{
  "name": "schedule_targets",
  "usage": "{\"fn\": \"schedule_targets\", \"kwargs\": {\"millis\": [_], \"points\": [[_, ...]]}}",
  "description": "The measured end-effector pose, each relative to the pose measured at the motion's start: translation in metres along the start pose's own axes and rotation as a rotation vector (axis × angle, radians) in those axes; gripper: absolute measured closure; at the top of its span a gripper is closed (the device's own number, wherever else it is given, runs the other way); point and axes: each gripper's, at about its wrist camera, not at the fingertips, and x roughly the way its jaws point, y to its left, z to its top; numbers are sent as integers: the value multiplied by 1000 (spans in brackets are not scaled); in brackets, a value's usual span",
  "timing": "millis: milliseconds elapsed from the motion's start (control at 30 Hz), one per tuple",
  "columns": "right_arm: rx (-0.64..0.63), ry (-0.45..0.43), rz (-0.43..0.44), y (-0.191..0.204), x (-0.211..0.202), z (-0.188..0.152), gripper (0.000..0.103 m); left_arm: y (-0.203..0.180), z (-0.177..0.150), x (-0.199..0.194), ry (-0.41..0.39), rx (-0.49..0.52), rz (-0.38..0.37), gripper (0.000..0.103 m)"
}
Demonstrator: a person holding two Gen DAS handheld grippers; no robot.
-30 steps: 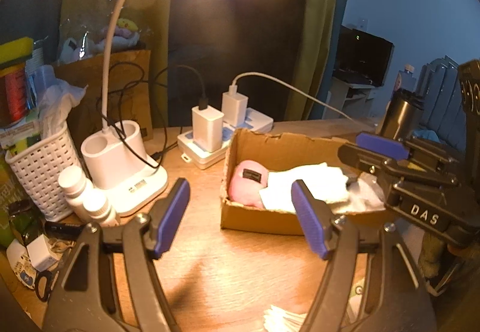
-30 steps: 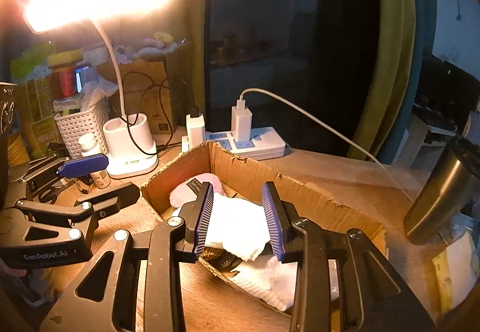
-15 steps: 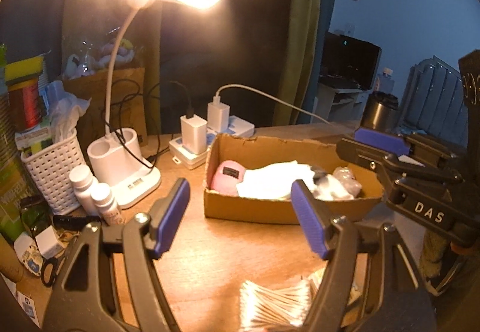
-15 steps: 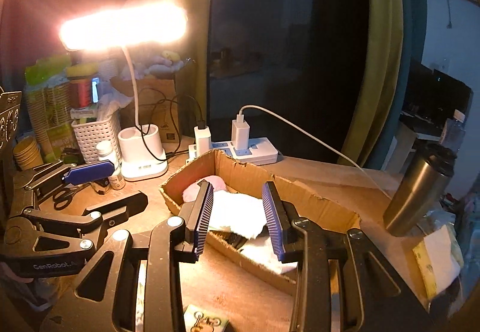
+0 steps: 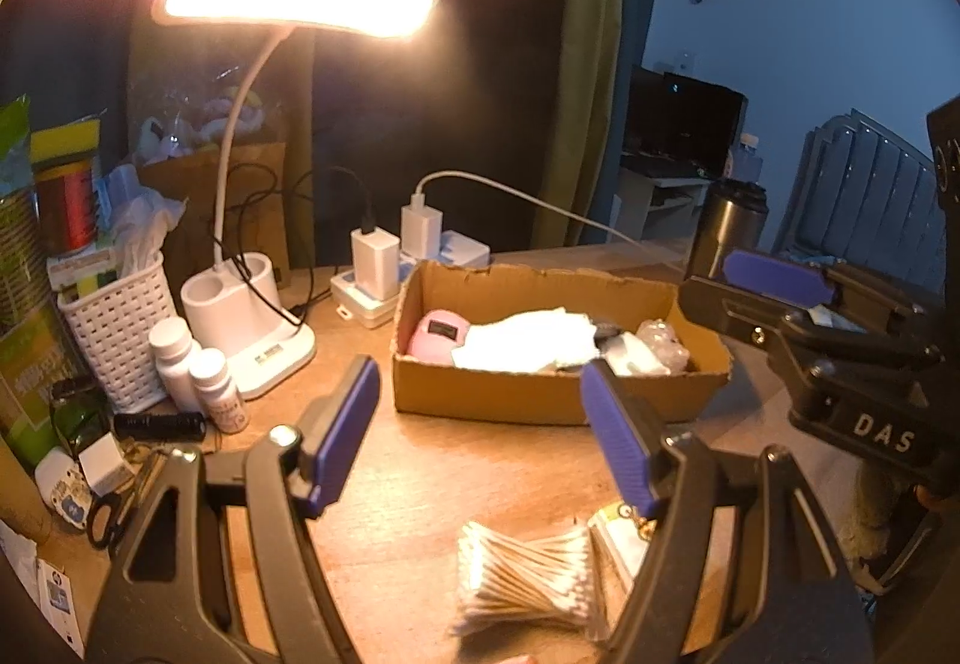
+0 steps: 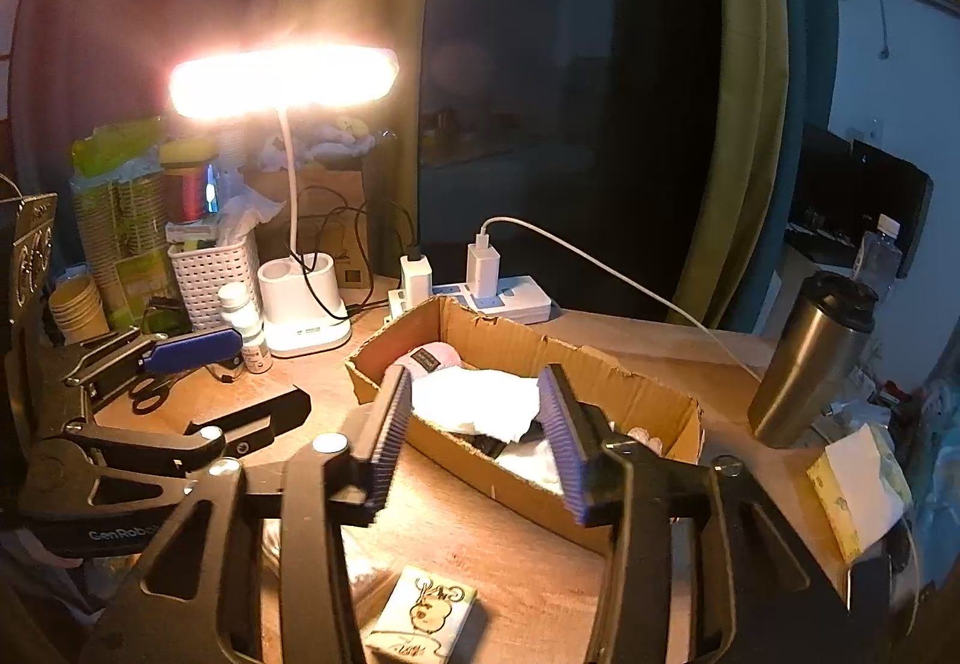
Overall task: Organize soft objects
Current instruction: 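Withdraw both open tools from the box toward the swab bag and tissue pack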
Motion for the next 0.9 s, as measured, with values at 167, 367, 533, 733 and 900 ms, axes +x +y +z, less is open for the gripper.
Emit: {"fn": "schedule_targets", "kwargs": {"millis": [167,367,533,733,900], "points": [[8,10,0,3,-6,-10,53,-1,-10,-3,10,1,1,32],[14,36,-4,9,-9,-23,53,2,-20,-8,19,-3,-1,32],[34,47,-11,10,-12,-32,53,6,-27,-11,31,-6,1,32],[54,68,-14,9,-14,-45,52,7,-41,-10,64,-3,6,31],[75,94,-7,7,-11,-58,52,8,-52,-6,101,-7,11,28]]}}
